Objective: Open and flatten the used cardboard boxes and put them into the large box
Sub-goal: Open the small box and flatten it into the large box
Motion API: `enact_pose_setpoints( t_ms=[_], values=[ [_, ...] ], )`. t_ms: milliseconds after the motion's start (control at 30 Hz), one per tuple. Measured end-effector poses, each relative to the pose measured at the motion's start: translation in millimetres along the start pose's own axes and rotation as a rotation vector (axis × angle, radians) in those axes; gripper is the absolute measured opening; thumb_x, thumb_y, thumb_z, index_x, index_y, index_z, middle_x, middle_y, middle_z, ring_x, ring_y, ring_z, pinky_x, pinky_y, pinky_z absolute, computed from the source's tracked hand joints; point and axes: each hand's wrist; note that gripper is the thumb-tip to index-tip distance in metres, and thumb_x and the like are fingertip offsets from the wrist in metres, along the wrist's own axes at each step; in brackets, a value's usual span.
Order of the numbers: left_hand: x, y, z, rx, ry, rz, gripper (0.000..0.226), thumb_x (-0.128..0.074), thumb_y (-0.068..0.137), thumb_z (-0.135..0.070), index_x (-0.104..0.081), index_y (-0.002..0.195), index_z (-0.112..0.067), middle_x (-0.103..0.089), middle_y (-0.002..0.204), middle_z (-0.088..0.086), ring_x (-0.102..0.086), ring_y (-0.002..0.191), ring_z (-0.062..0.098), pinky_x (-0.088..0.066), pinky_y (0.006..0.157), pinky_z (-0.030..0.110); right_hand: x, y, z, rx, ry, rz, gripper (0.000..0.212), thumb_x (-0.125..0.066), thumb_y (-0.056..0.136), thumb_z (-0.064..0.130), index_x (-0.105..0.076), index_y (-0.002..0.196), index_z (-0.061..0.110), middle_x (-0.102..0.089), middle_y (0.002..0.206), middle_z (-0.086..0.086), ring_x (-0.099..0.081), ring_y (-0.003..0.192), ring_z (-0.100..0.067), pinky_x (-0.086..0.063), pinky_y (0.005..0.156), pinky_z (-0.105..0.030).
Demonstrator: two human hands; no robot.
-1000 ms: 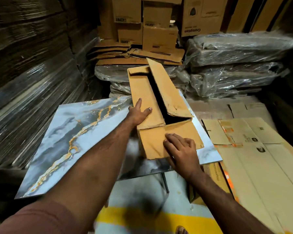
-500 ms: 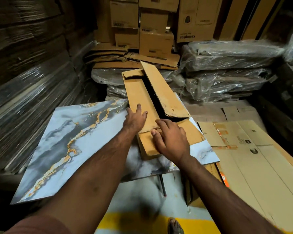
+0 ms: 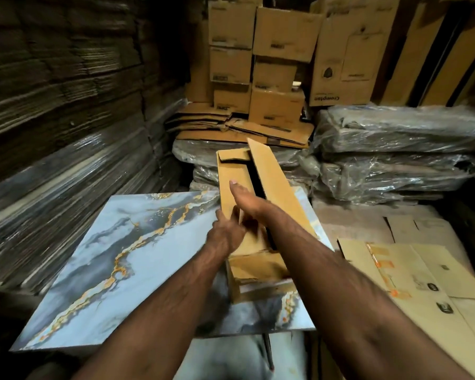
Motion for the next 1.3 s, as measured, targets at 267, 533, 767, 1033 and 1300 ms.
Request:
enact_pose_setpoints(
  t_ms=[267,533,767,1033,1300],
  values=[
    [3.9,22.7,-26.9,0.027,0.216,-0.062,0.054,-0.038,0.101,-0.040,-0.028,0.148,-0.015,0.012,0.163,0.018,0.005,0.150,0.040,-0.030,0.110,0.058,30.3,30.0,-28.6,-0.094,-0.476,-0.427,0.086,-0.039,0.094,0.066,-0.005,0.159,0.020,0.025,0.161,-0.019,0.027,0.147,-0.037,0.010,0.116,-0.060],
    [-4.4,64.2,-32.8,0.135,0.142,-0.107,0.063,-0.043,0.092,-0.055,-0.031,0.143,-0.021,0.000,0.164,0.015,-0.002,0.150,0.038,-0.031,0.110,0.056,93.1,49.6,-109.3,-0.150,-0.657,-0.251,0.098,-0.055,0.091,0.059,0.004,0.158,0.018,0.012,0.165,-0.015,0.007,0.152,-0.035,0.000,0.122,-0.055],
    [-15.5,67.3,-35.4,0.108,0.353,-0.155,0.072,-0.029,0.092,-0.062,-0.021,0.152,-0.023,-0.004,0.163,0.020,-0.010,0.147,0.044,-0.036,0.105,0.054,90.4,64.5,-133.4,-0.072,-0.667,-0.210,0.089,-0.060,0.093,0.040,-0.003,0.156,0.014,-0.015,0.161,-0.016,-0.032,0.139,-0.039,-0.039,0.108,-0.052],
    [-1.6,86.8,-42.1,0.179,0.253,-0.132,0.066,-0.043,0.090,-0.065,-0.033,0.137,-0.020,-0.024,0.149,0.018,-0.026,0.136,0.038,-0.035,0.107,0.053,102.5,105.4,-106.0,0.068,-0.913,-0.169,0.090,-0.058,0.089,0.058,-0.010,0.156,0.022,-0.001,0.164,-0.015,-0.002,0.151,-0.034,-0.005,0.119,-0.060],
    [37.5,171.8,-23.0,0.126,0.265,-0.104,0.057,-0.042,0.095,-0.054,-0.039,0.135,-0.014,-0.032,0.145,0.020,-0.026,0.138,0.037,-0.036,0.106,0.053,115.4,168.3,-88.1,0.248,-0.956,-0.103,0.072,-0.053,0.095,0.047,-0.021,0.155,0.023,-0.018,0.161,-0.014,-0.017,0.149,-0.031,-0.012,0.120,-0.051]
  ],
)
Point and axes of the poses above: each hand's wrist, its own y-axis towards the middle knuckle, its own x-axis out of the back of the hand, z = x × y
